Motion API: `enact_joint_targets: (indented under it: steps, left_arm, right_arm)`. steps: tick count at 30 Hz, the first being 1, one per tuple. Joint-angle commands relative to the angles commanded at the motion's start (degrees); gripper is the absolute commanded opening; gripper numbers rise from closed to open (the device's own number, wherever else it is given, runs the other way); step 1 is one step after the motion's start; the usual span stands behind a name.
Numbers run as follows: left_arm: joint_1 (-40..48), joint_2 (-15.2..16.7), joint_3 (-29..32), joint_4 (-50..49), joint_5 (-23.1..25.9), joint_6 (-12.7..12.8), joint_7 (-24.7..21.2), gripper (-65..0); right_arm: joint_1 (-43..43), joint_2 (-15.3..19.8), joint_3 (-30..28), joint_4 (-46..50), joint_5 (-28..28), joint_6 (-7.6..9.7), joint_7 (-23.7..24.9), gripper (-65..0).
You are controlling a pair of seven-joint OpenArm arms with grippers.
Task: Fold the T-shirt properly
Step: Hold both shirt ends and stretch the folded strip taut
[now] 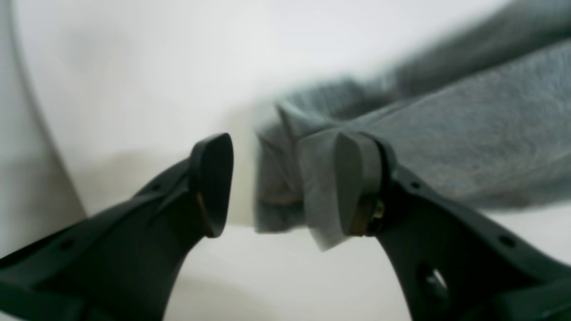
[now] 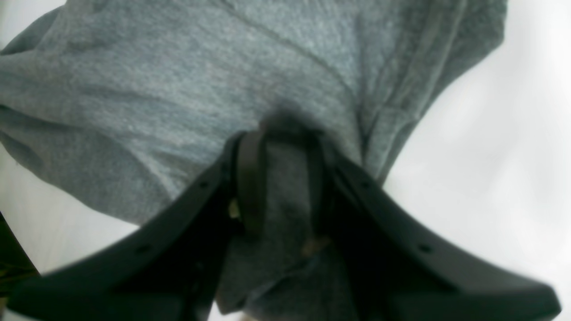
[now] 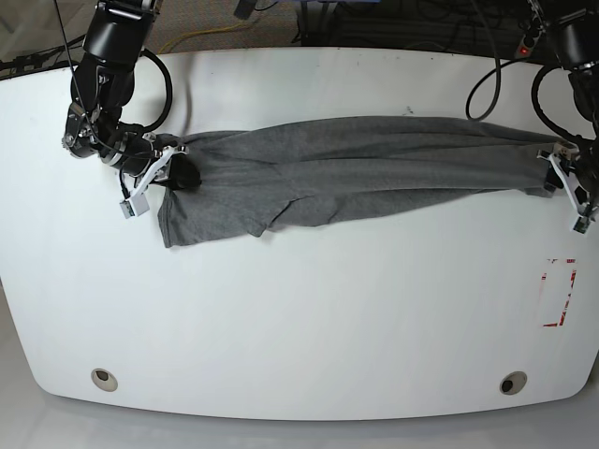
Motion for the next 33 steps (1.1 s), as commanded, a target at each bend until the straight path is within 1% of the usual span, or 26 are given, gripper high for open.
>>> enact_joint_targets:
  steps: [2, 3, 5, 6, 8, 9, 10, 12, 17, 19, 21, 23, 25, 27, 29, 33]
  left_arm:
    - [-0.1, 0.0, -2.5, 1.0, -5.7, 0.0, 3.3, -30.6]
    - [-0.1, 0.0, -2.6, 1.1, -8.0, 0.0, 4.5, -30.6]
    - [-0.1, -0.1, -2.4, 1.1, -11.2, 0.0, 5.9, -30.6]
    - [0.0, 0.2, -2.2, 1.1, -11.8, 0.0, 6.2, -30.6]
    - [0.4, 0.4, -2.1, 1.1, -11.5, 0.0, 6.1, -30.7]
    - [0.4, 0.9, -2.0, 0.9, -11.4, 0.0, 6.0, -30.7]
    - [0.4, 2.4, -1.8, 0.8, -11.3, 0.0, 5.9, -30.7]
    - [0.4, 4.8, -0.5, 0.8, -9.2, 0.0, 5.8, -31.0]
    - [0.2, 9.0, 2.5, 0.6, -1.7, 0.0, 5.4, -31.0]
    - [0.4, 9.7, 4.3, 0.6, 0.4, 0.0, 3.9, -31.0]
    - [0.6, 9.8, 6.9, 0.4, 3.5, 0.0, 2.3, -31.0]
    - [0.9, 9.8, 8.8, -1.4, 6.7, 0.0, 1.7, -31.1]
    - [0.8, 9.7, 9.4, -4.0, 9.1, 0.0, 0.6, -31.1]
    - [0.8, 9.6, 9.4, -6.0, 10.4, 0.0, -1.2, -31.1]
    - [1.0, 8.4, 9.5, -8.4, 11.8, 0.0, -3.3, -31.1]
    - [1.1, 7.6, 9.5, -10.8, 11.8, 0.0, -4.5, -31.1]
  right_arm:
    - [0.0, 0.0, 0.1, 0.0, 0.0, 0.0, 0.0, -48.5]
    - [0.0, 0.0, 0.1, 0.0, 0.0, 0.0, 0.0, -48.5]
    - [0.0, 0.0, 0.2, 0.0, 0.0, 0.0, 0.0, -48.5]
    - [0.0, 0.0, 0.2, 0.0, 0.0, 0.0, 0.0, -48.5]
    - [0.0, -0.1, 0.2, 0.0, 0.0, 0.0, 0.0, -48.5]
    - [0.0, -0.1, 0.2, 0.0, 0.0, 0.0, 0.0, -48.5]
    - [0.0, -0.1, 0.3, -0.1, 0.0, 0.0, 0.0, -48.5]
    - [-0.1, -0.1, 0.3, -0.1, 0.0, 0.0, 0.0, -48.5]
    - [-0.9, -0.1, 0.1, 0.0, 0.0, 0.0, 0.1, -48.5]
    - [-0.9, -0.1, 0.1, -0.1, 0.0, 0.0, 0.2, -48.5]
    - [-1.0, -0.1, 0.1, -0.2, -0.1, 0.0, 0.2, -48.5]
    - [-0.9, -0.1, 0.2, -0.3, -0.4, 0.0, 0.6, -48.5]
    - [-0.9, -0.1, 0.3, -0.4, -0.4, 0.0, 1.7, -48.5]
    - [-0.8, 0.4, 0.4, -0.4, -0.4, 0.0, 2.3, -48.5]
    - [-0.8, 1.1, 1.1, -0.4, -0.4, 0.0, 2.4, -48.5]
    - [-0.8, 2.4, 4.0, -0.4, -0.4, 0.0, 2.2, -48.5]
